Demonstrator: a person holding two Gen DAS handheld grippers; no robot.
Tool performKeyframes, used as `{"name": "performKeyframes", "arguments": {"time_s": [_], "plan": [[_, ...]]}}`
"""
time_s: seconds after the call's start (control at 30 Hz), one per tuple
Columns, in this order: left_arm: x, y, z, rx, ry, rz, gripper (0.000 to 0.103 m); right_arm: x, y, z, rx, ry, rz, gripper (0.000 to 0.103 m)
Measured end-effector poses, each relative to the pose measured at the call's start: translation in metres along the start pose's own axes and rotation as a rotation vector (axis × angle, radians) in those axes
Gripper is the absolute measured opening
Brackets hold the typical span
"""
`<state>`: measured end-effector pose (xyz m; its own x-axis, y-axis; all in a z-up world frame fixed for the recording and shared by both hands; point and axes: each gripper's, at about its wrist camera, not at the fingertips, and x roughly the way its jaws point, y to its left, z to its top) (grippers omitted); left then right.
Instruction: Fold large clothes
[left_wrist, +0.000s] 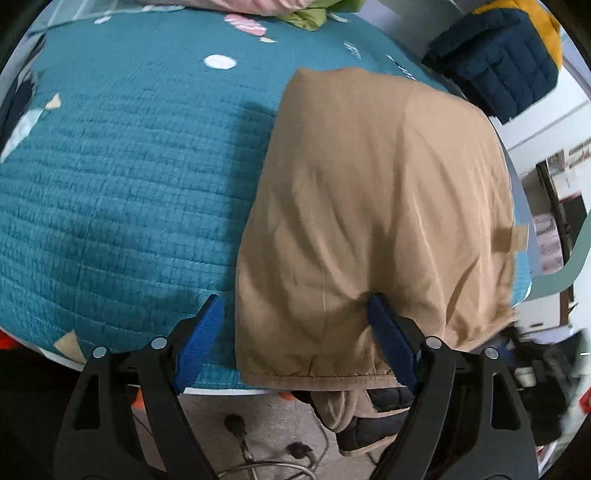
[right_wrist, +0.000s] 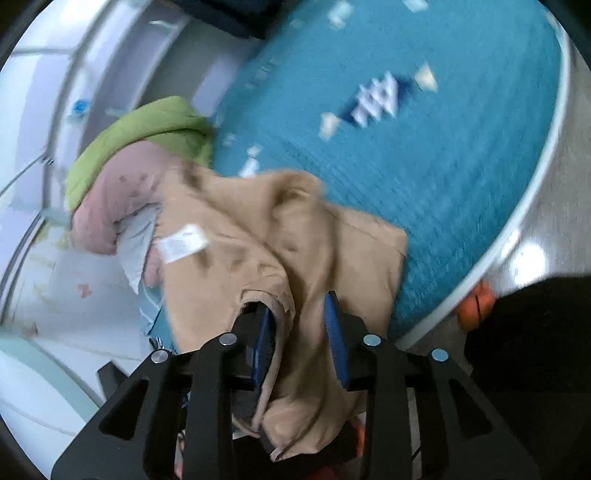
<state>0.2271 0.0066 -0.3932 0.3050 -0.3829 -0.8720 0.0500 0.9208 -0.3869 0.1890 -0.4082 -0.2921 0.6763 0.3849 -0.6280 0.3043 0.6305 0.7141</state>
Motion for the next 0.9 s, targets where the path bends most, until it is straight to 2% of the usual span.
{"name": "performKeyframes", "arguments": {"time_s": [0.1, 0.17, 0.33, 0.4, 0.43, 0.47, 0.5, 0.57, 0.67, 0.73, 0.83, 0.87, 0.9], "plan": [[-0.003, -0.012, 0.001, 0.053, -0.012, 0.015, 0.081, -0.015, 0.038, 0.002, -0.181, -0.073, 0.006, 0.028], [-0.003, -0.021, 0.001, 0.079, -0.017, 0.028, 0.081, -0.016, 0.058, 0.002, -0.27, -0.121, -0.03, 0.028], [0.003, -0.031, 0.003, 0.114, -0.003, 0.044, 0.081, -0.024, 0.065, -0.001, -0.287, -0.145, -0.083, 0.029], [0.004, -0.029, 0.003, 0.105, 0.003, 0.041, 0.081, -0.026, 0.061, -0.001, -0.269, -0.109, -0.095, 0.037], [0.006, -0.029, 0.004, 0.101, 0.008, 0.047, 0.081, -0.025, 0.057, 0.0, -0.245, -0.06, -0.105, 0.047], [0.009, -0.031, 0.005, 0.099, 0.016, 0.056, 0.081, -0.022, 0.052, 0.003, -0.221, -0.004, -0.091, 0.051], [0.011, -0.031, 0.006, 0.098, 0.018, 0.059, 0.081, -0.022, 0.048, 0.0, -0.203, 0.057, -0.065, 0.051], [0.012, -0.032, 0.006, 0.103, 0.019, 0.057, 0.081, -0.029, 0.044, -0.005, -0.184, 0.099, -0.027, 0.051], [0.013, -0.035, 0.005, 0.116, 0.017, 0.061, 0.081, -0.049, 0.06, -0.006, -0.244, 0.04, 0.034, 0.051], [0.012, -0.037, 0.004, 0.126, 0.016, 0.064, 0.081, -0.046, 0.071, 0.001, -0.302, -0.01, 0.057, 0.051], [0.01, -0.037, 0.002, 0.138, 0.016, 0.069, 0.081, -0.006, 0.058, 0.019, -0.267, -0.005, 0.085, 0.049], [0.01, -0.037, 0.003, 0.138, 0.018, 0.07, 0.081, 0.013, 0.048, 0.023, -0.248, 0.023, 0.058, 0.048], [0.009, -0.037, 0.003, 0.138, 0.019, 0.069, 0.081, 0.041, 0.033, 0.027, -0.218, 0.094, -0.01, 0.046]]}}
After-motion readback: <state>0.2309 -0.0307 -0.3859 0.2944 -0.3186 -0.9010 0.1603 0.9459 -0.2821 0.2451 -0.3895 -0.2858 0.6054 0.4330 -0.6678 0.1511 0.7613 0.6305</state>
